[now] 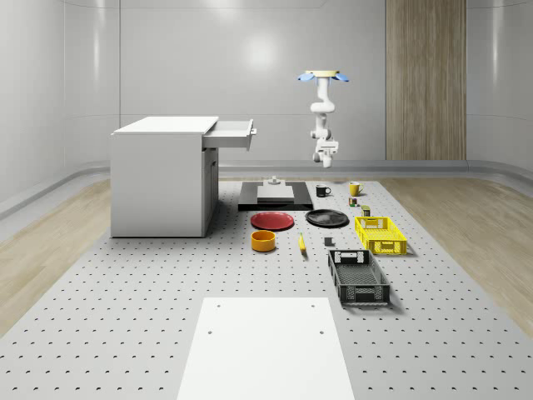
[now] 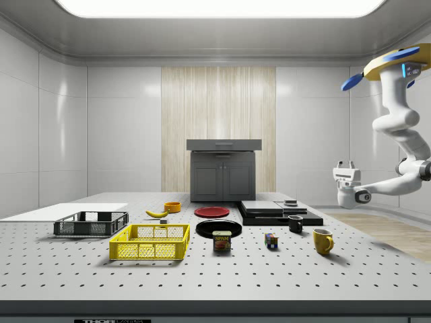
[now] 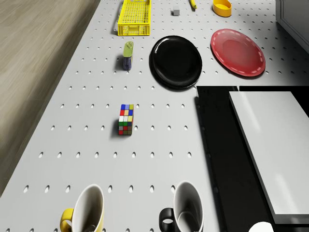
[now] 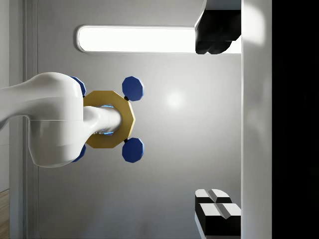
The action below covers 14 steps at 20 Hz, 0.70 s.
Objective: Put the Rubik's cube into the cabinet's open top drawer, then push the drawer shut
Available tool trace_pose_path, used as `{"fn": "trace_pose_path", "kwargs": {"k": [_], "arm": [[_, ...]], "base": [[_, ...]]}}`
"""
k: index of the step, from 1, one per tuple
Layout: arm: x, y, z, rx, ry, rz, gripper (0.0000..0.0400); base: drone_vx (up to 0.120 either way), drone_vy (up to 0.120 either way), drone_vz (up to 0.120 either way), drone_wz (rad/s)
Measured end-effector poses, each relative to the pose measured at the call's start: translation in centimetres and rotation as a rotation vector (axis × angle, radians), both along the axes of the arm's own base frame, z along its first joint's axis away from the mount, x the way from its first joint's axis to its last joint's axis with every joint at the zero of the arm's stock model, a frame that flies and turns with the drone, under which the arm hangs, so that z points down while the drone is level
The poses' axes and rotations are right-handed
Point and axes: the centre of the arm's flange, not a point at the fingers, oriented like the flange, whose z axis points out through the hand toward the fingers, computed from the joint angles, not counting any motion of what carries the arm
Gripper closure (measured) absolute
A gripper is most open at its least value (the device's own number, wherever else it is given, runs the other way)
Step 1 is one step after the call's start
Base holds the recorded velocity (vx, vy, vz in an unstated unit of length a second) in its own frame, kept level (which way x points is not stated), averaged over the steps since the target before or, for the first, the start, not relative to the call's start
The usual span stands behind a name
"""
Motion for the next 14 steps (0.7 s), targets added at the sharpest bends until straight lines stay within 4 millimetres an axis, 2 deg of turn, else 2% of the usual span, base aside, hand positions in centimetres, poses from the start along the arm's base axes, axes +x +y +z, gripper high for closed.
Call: {"fn": "trace_pose_path", "kwargs": {"k": [14], "arm": [[-0.10, 0.03, 0.08, -0.003, -0.011, 0.000, 0.0000]], "base": [[0.120, 0.117, 0.000, 0.000]]}}
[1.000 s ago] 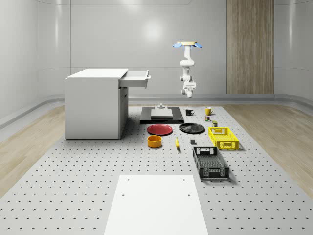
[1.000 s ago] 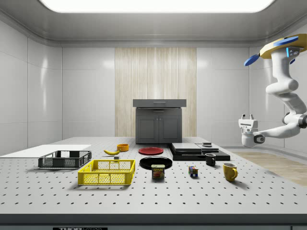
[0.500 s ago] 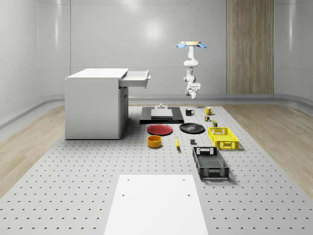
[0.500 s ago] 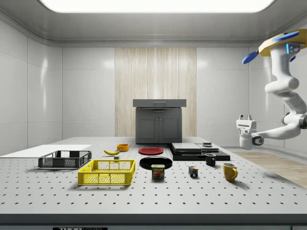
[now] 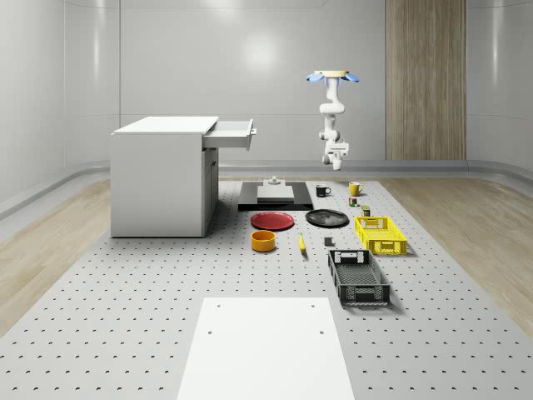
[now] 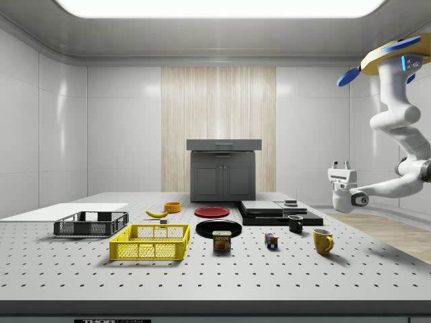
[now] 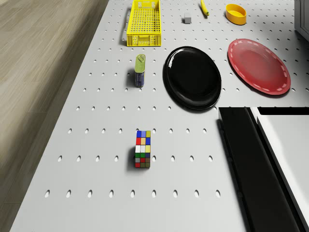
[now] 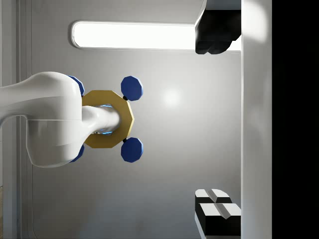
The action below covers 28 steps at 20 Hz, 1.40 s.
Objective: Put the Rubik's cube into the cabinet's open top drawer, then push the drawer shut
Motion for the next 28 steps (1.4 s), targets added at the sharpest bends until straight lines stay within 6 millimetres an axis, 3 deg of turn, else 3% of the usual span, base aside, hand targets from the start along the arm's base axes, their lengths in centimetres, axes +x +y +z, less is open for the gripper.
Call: {"fn": "trace_pose_path", "kwargs": {"k": [15, 23, 28], "arm": [[-0.1, 0.4, 0.0, -0.037, -0.011, -0.001, 0.0000], [-0.2, 1.5, -0.1, -0.153, -0.017, -0.003, 0.0000], [-0.2, 3.5, -0.7, -0.357, -0.021, -0.008, 0.0000]], "base": [[0.120, 0.117, 0.000, 0.000], [0.120, 0.000, 0.000, 0.000], [0.120, 0.000, 0.000, 0.000]]}}
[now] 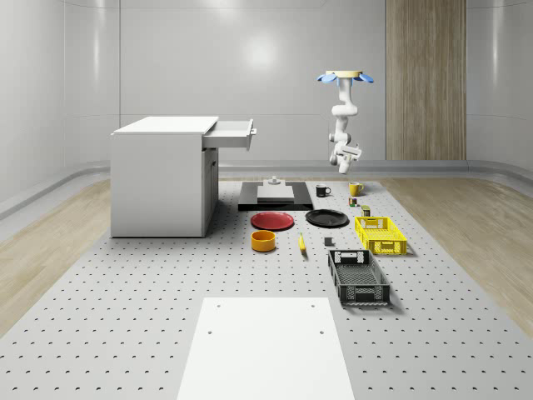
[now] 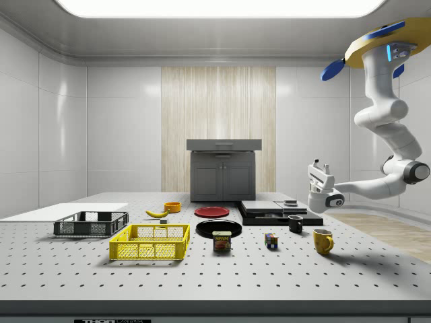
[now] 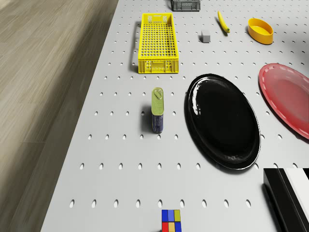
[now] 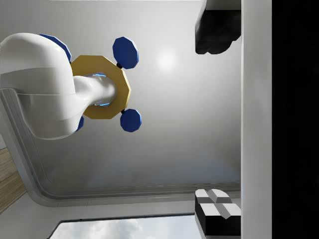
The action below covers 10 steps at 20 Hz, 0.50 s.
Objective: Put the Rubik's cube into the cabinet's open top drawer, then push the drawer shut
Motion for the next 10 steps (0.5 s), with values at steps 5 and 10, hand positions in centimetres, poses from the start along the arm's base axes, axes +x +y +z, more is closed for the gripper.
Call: {"fn": "trace_pose_path", "kwargs": {"k": [5, 10], "arm": [[0.0, 3.6, -2.5, -0.445, -0.002, -0.014, 0.0000], [0.3, 6.4, -9.5, -1.217, -0.002, -0.041, 0.0000]], "base": [[0.096, 0.000, -0.088, 0.000], [0.024, 0.000, -0.120, 0.000]]}}
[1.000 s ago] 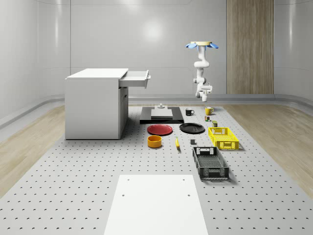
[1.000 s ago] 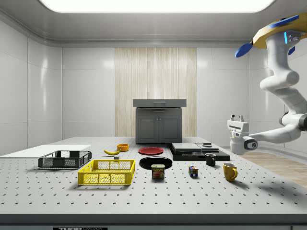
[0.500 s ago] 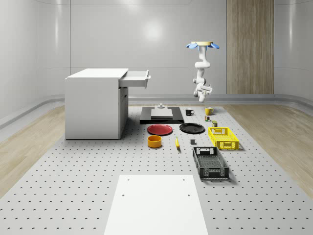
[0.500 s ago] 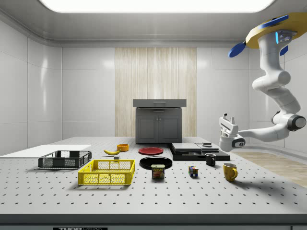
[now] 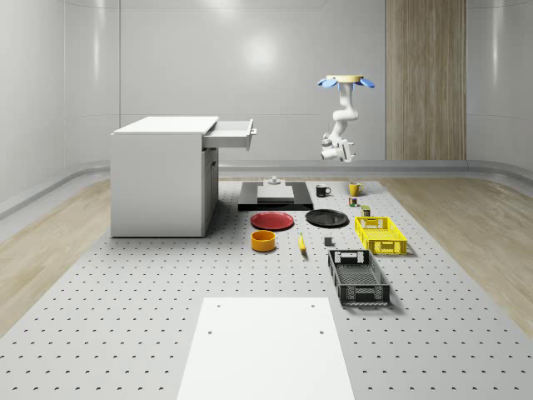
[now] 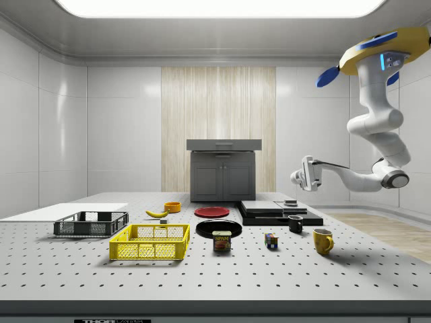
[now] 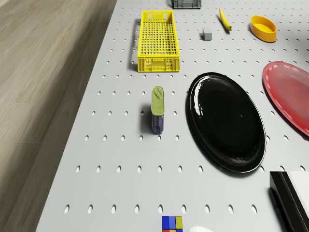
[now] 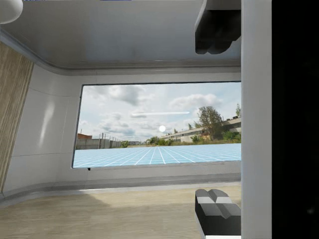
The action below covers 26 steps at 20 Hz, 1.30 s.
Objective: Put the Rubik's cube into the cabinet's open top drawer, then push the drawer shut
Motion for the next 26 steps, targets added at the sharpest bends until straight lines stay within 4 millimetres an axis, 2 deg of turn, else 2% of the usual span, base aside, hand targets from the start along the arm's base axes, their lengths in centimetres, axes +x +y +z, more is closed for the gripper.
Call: {"fn": "trace_pose_path", "kwargs": {"k": [3, 5, 7, 10, 16, 26], "arm": [[0.2, -1.3, -4.8, -0.504, 0.000, -0.019, 0.0000], [0.2, -3.0, -7.0, -0.785, 0.000, -0.030, 0.0000], [0.3, -4.7, -8.3, -1.005, 0.001, -0.037, 0.0000], [0.3, -6.7, -9.3, -1.232, 0.003, -0.043, 0.0000], [0.3, -8.8, -9.8, -1.449, 0.006, -0.047, 0.0000], [0.3, -9.7, -9.9, -1.543, 0.009, -0.047, 0.0000]], "base": [[0.120, 0.000, -0.120, 0.000], [0.120, 0.000, -0.120, 0.000], [0.120, 0.000, -0.120, 0.000], [0.120, 0.000, -0.120, 0.000], [0.120, 0.000, -0.120, 0.000], [0.120, 0.000, -0.120, 0.000]]}}
